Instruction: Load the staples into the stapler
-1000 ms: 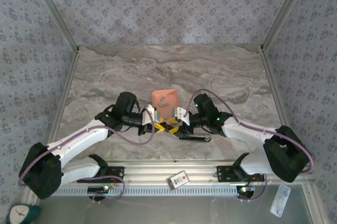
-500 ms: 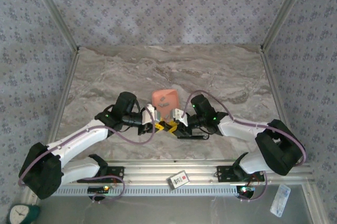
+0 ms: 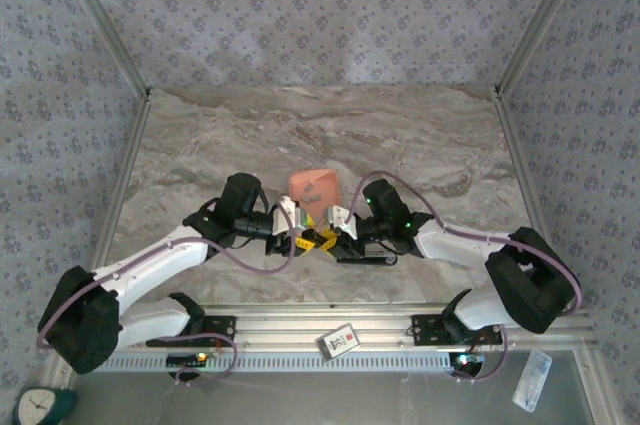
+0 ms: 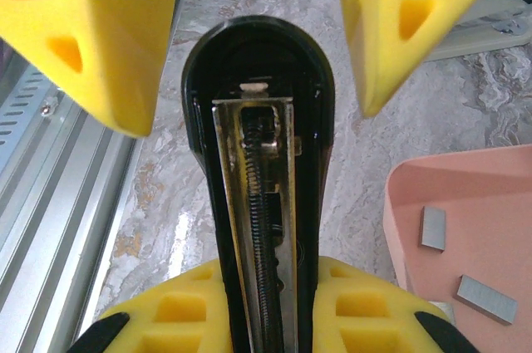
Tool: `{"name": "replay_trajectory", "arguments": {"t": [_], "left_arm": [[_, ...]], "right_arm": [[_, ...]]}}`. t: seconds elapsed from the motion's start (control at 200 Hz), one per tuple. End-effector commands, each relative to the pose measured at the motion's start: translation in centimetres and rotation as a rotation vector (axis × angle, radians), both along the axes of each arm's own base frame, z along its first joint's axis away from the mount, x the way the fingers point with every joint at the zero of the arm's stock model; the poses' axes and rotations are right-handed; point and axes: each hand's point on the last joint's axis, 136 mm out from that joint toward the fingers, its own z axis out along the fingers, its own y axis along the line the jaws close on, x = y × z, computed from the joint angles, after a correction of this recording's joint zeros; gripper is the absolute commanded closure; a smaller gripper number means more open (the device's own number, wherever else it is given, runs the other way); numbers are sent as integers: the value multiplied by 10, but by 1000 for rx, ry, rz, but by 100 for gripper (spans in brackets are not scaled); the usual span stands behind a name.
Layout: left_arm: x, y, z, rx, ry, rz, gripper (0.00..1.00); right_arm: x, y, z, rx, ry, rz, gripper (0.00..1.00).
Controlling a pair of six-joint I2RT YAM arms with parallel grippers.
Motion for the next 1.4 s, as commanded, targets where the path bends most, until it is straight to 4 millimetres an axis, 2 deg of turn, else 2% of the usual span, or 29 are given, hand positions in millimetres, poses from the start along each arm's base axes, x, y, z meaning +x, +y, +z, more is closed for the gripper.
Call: {"name": "replay_trajectory", "arguments": {"t": [0.0, 0.175, 0.4, 0.475, 0.57, 0.66, 0.82, 0.915, 1.184, 1.394], "left_arm": [[-6, -5, 0, -19, 14, -36, 50], [-6, -6, -4, -11, 25, -42, 55], [-8, -8, 0, -22, 31, -57, 79], [-10, -7, 2, -15, 36, -60, 85], [-12, -2, 3, 18, 43, -49, 88], [-13, 5, 3, 59, 42, -27, 91], [-16, 19, 3, 136, 46, 21, 94], [-19, 28, 3, 187, 53, 44, 94], [-14, 51, 1, 320, 1, 120, 94], [-15, 65, -1, 433, -1, 115, 94]], "right_arm": [[2, 3, 21, 61, -60, 6, 85], [1, 4, 26, 71, -72, 6, 85], [0, 6, 26, 74, -72, 13, 85], [0, 6, 27, 73, -57, 3, 80], [-1, 3, 29, 64, -14, -25, 68], [0, -3, 39, 67, 45, -82, 61], [0, -17, 53, 85, 166, -217, 58], [0, -27, 53, 67, 261, -319, 58], [1, -64, 10, -75, 645, -717, 60], [-8, -79, -23, -175, 892, -879, 63]]}}
